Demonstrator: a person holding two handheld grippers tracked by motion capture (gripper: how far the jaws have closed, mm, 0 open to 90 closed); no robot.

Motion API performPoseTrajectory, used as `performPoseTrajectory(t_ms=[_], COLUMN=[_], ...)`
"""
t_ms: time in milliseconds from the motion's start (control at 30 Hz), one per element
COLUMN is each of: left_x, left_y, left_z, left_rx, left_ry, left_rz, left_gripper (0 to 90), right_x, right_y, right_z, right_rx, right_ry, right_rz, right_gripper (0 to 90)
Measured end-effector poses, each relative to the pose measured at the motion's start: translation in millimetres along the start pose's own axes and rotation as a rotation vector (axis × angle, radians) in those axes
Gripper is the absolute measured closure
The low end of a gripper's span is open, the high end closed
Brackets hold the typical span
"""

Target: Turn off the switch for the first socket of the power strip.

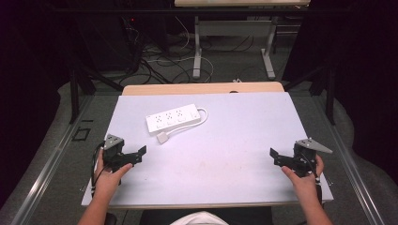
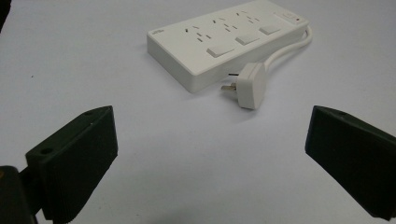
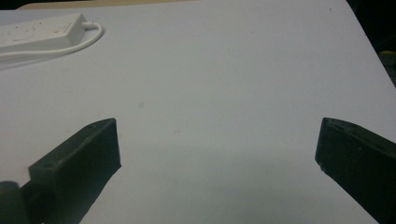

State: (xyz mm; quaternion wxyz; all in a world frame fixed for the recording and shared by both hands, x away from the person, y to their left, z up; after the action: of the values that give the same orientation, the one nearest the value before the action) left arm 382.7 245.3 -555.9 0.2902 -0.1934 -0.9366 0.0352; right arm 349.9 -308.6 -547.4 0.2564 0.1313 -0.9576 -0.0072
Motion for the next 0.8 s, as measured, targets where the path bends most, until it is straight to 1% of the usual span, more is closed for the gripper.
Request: performPoseTrajectory(t_ms=[33, 67, 100, 133, 167, 200, 233, 267, 300, 333, 367, 400, 567, 600, 633, 667, 700, 733, 767, 800], left_x=[-1.1, -2.2, -3.7, -4.6, -5.3, -5.9, -5.9, -6.2, -5.9, -5.7, -5.6, -5.4, -4.9, -4.4, -4.2, -4.2, -3.6, -3.0, -2.5, -2.5], left_y=[0.0, 0.5, 0.3, 0.1, -0.7, -1.1, -1.1, -2.4, -3.1, -3.8, -4.5, -5.6, -12.6, -14.0, -15.2, -15.2, -16.8, -18.9, -19.9, -20.5], left_z=[0.2, 0.1, 0.2, 0.4, 0.7, 0.9, 0.9, 1.7, 2.0, 2.3, 2.3, 2.6, 2.8, 2.7, 2.5, 2.5, 2.9, 2.7, 2.4, 1.7], left_rx=[0.010, 0.010, 0.017, 0.016, 0.014, 0.006, 0.006, -0.002, -0.004, -0.002, -0.003, -0.001, -0.032, -0.037, -0.043, -0.043, -0.044, -0.056, -0.058, -0.063], left_ry=[0.009, 0.015, 0.015, 0.018, 0.021, 0.020, 0.020, 0.021, 0.025, 0.024, 0.023, 0.022, 0.015, 0.016, 0.012, 0.012, 0.015, 0.010, 0.012, 0.006], left_rz=[0.003, 0.005, 0.008, 0.008, 0.013, 0.011, 0.011, 0.012, 0.016, 0.017, 0.019, 0.024, 0.039, 0.043, 0.047, 0.047, 0.052, 0.057, 0.058, 0.058], left_gripper=[2.3, 2.3, 2.3, 2.3, 2.4, 2.6, 2.7, 2.8, 3.1, 3.4, 3.8, 4.4, 7.7, 8.1, 8.5, 8.9, 9.4, 10.5, 12.2, 14.2], right_x=[0.8, -0.3, -0.9, -2.0, -4.1, -4.0, -5.2, -5.2, -6.6, -6.5, -7.3, -6.2, -7.3, -8.2, -7.9, -8.7, -8.4, -8.8, -9.1, -9.3], right_y=[-0.6, -2.0, -3.1, -4.3, -6.4, -7.7, -8.0, -9.7, -10.2, -11.2, -12.1, -12.7, -9.8, -9.1, -7.4, -7.1, -5.8, -5.5, -4.9, -3.9], right_z=[2.5, 3.7, 4.5, 5.0, 5.5, 6.3, 6.3, 6.3, 5.9, 5.6, 5.1, 5.0, 6.1, 5.8, 5.7, 5.2, 5.0, 4.8, 4.9, 5.2], right_rx=[-0.005, -0.004, -0.005, -0.003, 0.008, 0.007, -0.012, -0.011, -0.023, -0.028, -0.026, -0.025, -0.015, -0.003, -0.001, 0.014, 0.014, 0.020, 0.022, 0.016], right_ry=[0.007, 0.000, 0.012, 0.016, 0.003, 0.018, 0.011, 0.012, -0.004, 0.000, -0.008, 0.004, 0.012, 0.006, 0.012, 0.005, 0.011, 0.010, 0.011, 0.015], right_rz=[0.002, 0.003, -0.002, -0.002, 0.005, 0.012, 0.010, 0.010, 0.015, 0.022, 0.029, 0.032, 0.031, 0.027, 0.030, 0.026, 0.030, 0.027, 0.023, 0.021], right_gripper=[0.0, 0.0, 0.0, 0.0, 0.0, 0.0, 0.0, 0.0, 0.0, 0.0, 0.0, 0.0, 0.0, 0.0, 0.0, 0.0, 0.0, 0.0, 0.0, 0.0])
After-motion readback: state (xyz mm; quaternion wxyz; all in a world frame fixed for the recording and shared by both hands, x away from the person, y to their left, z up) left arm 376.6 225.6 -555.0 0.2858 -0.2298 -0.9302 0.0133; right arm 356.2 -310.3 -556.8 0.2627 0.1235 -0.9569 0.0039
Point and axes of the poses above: each handheld gripper's, and its own axes: x roughly backward along the jaws, z roughly out of its underside, y roughly to its left, the point moved 4 cm from there along -x, roughly forward along the jaws, and after that the axes turned 4 degrees about x, right-handed, at the moved point
